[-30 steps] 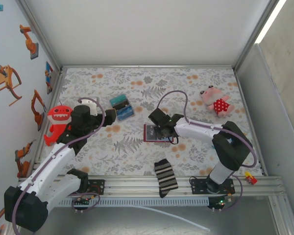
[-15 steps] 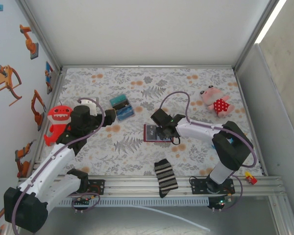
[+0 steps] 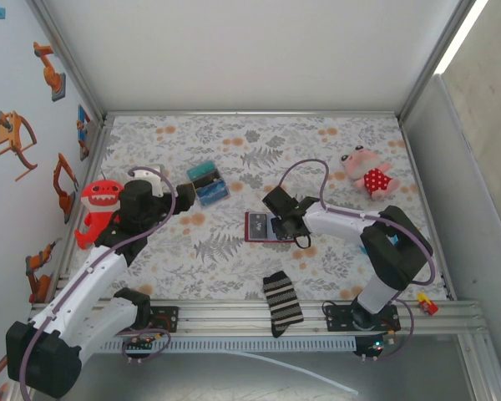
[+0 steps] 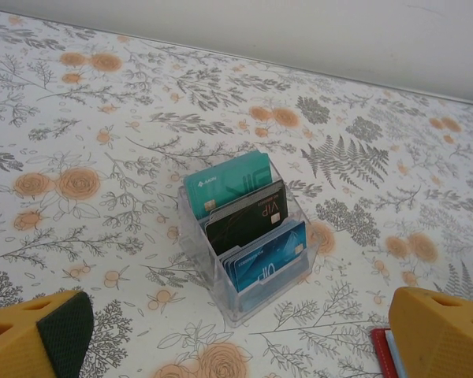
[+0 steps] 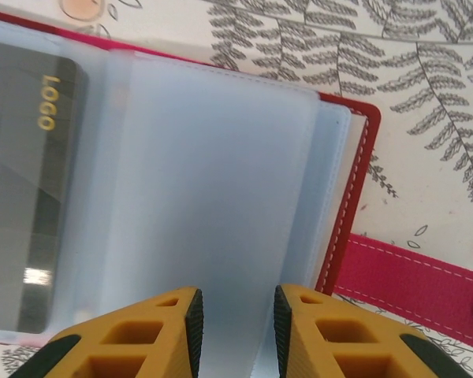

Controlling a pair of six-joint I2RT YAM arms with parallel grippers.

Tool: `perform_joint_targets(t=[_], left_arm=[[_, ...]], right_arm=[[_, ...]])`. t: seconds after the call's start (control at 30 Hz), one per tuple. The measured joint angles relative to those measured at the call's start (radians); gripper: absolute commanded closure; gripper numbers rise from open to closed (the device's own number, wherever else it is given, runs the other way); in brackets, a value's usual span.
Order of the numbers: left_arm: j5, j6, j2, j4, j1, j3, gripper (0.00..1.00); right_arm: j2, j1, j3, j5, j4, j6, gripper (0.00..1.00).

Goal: Take the credit cards out of the card holder

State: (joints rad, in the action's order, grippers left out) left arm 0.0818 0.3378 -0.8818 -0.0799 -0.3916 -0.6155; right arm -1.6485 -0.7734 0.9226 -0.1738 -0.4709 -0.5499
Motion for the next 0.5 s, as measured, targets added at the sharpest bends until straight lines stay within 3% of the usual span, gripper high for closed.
perform_joint_targets(t=[0.5], left_arm=[[0.066,0.089,-0.024,0.024,0.000,0.000,0.03]], right_arm=[[0.000,0.032,-0.023,0.001,0.035,0.001,0.71]])
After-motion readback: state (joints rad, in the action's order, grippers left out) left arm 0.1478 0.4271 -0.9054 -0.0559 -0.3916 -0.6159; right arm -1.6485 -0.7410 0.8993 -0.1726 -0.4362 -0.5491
